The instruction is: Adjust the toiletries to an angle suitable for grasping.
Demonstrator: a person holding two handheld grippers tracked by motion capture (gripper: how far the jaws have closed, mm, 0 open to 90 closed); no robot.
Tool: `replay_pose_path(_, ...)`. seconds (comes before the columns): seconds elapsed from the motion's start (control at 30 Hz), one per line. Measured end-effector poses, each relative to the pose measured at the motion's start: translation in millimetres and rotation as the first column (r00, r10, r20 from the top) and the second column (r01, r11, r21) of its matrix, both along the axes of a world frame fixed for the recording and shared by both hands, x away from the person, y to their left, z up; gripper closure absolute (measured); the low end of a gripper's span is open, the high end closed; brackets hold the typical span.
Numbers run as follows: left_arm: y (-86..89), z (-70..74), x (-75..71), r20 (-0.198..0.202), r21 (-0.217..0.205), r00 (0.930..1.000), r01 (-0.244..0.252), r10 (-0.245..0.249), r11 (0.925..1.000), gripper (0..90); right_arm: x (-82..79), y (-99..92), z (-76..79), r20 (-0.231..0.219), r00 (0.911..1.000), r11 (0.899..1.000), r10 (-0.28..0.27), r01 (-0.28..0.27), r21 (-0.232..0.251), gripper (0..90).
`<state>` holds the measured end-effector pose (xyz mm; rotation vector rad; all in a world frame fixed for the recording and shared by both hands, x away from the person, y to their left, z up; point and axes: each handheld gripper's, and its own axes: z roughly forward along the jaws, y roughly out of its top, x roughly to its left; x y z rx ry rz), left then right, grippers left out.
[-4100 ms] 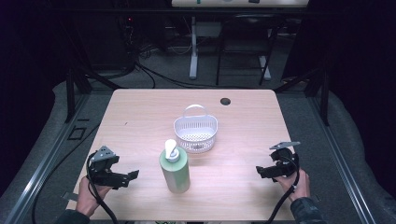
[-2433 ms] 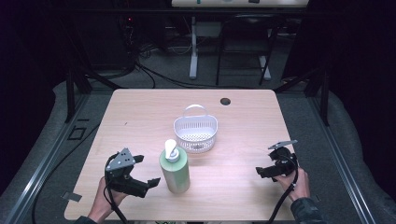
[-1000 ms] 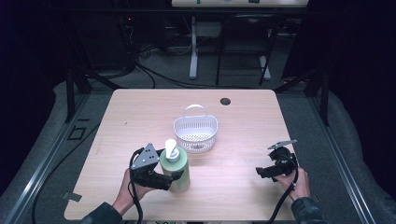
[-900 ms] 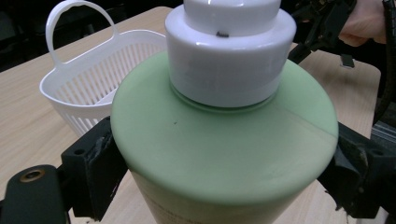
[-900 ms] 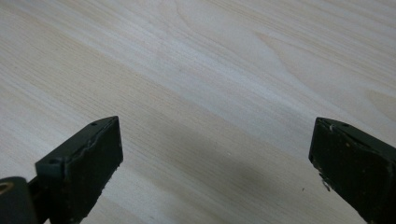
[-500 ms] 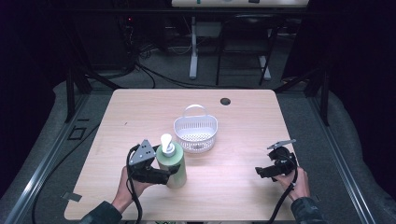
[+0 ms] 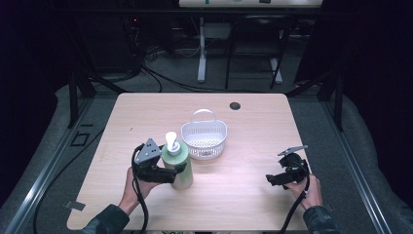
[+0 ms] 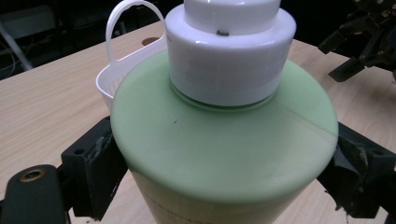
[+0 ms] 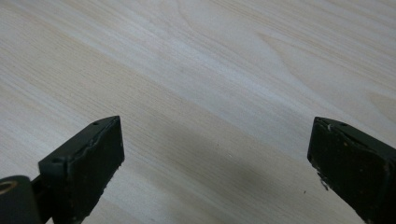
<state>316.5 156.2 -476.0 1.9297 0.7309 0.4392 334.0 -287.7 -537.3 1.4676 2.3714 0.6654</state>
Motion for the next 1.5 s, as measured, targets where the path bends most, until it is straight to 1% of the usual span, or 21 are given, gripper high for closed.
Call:
replay_pose_path(0.03, 0.0, 0.0, 0.0, 0.000, 0.000, 1.0000, 0.000, 0.000, 1.0000, 12.0, 0.0, 0.0, 0.0, 0.000, 1.0000, 1.000, 0.000, 0.000, 0.000, 3.4)
replay_pose_path(0.13, 0.5, 0.3, 3.4, 0.000, 0.003, 0.9997, -0.024, 0.024, 0.9997, 12.0, 0.0, 0.0, 0.0, 0.000, 1.0000, 1.000, 0.002, -0.002, 0.000, 3.6)
replay_pose_path(0.2, 0.5, 0.4, 4.1, -0.001, 0.003, 0.9996, -0.030, 0.030, 0.9996, 12.0, 0.1, 0.0, -0.1, 0.000, 1.0000, 1.000, 0.001, -0.001, 0.000, 3.6)
replay_pose_path(0.3, 0.6, 1.1, 7.1, -0.004, 0.012, 0.9983, -0.058, 0.058, 0.9983, 12.0, 0.8, 0.0, -1.1, -0.003, 1.0000, 1.000, 0.006, -0.006, 0.003, 3.8)
replay_pose_path(0.73, 2.1, 1.2, 14.9, -0.007, 0.008, 0.9949, -0.101, 0.101, 0.9949, 11.9, 1.6, 1.2, -3.4, -0.012, 0.9998, 1.000, 0.014, -0.014, 0.005, 3.8)
replay_pose_path(0.87, 2.6, 1.0, 15.7, -0.005, 0.009, 0.9954, -0.095, 0.095, 0.9954, 11.7, 1.7, 1.2, -3.6, -0.014, 0.9998, 1.000, 0.016, -0.016, 0.005, 4.0)
replay_pose_path(0.93, 3.9, 1.3, 15.4, -0.006, -0.003, 0.9969, -0.078, 0.078, 0.9969, 11.1, 1.8, 1.2, -3.4, -0.014, 0.9997, 1.000, 0.020, -0.020, 0.000, 4.0)
replay_pose_path(1.03, 4.0, 2.4, 14.4, 0.001, -0.002, 0.9968, -0.080, 0.080, 0.9968, 3.9, 1.8, 0.8, -2.6, -0.011, 0.9997, 1.000, 0.021, -0.021, 0.001, 4.0)
replay_pose_path(1.1, 5.2, 6.7, 12.3, 0.005, -0.025, 0.9976, -0.068, 0.068, 0.9974, 0.0, 1.7, 0.5, -1.7, -0.008, 0.9997, 1.000, 0.023, -0.023, 0.000, 4.0)
replay_pose_path(1.13, 5.9, 8.3, 11.7, 0.008, -0.036, 0.9982, -0.059, 0.059, 0.9976, 0.0, 1.7, 0.5, -1.6, -0.007, 0.9997, 1.000, 0.023, -0.023, 0.001, 3.9)
replay_pose_path(1.27, 7.3, 12.9, 10.6, 0.010, -0.040, 0.9988, -0.047, 0.048, 0.9981, 0.0, 1.5, 1.0, -1.3, -0.007, 0.9997, 1.000, 0.024, -0.024, 0.002, 3.9)
replay_pose_path(1.33, 8.6, 15.9, 10.9, 0.019, -0.046, 0.9987, -0.047, 0.048, 0.9978, 0.0, 1.7, 0.8, -1.4, -0.007, 0.9997, 1.000, 0.025, -0.025, 0.001, 3.9)
replay_pose_path(1.37, 10.6, 19.5, 11.6, 0.022, -0.052, 0.9987, -0.046, 0.047, 0.9976, 0.0, 2.0, 0.2, -1.5, -0.007, 0.9996, 1.000, 0.026, -0.026, 0.000, 3.9)
replay_pose_path(1.47, 13.6, 24.0, 13.7, 0.032, -0.062, 0.9986, -0.041, 0.043, 0.9972, 0.0, 1.8, 0.0, -1.2, -0.008, 0.9997, 1.000, 0.023, -0.023, 0.004, 3.9)
replay_pose_path(1.5, 14.5, 25.3, 15.1, 0.030, -0.071, 0.9989, -0.035, 0.037, 0.9969, 0.0, 1.7, 0.1, -1.1, -0.008, 0.9998, 1.000, 0.021, -0.021, 0.003, 3.9)
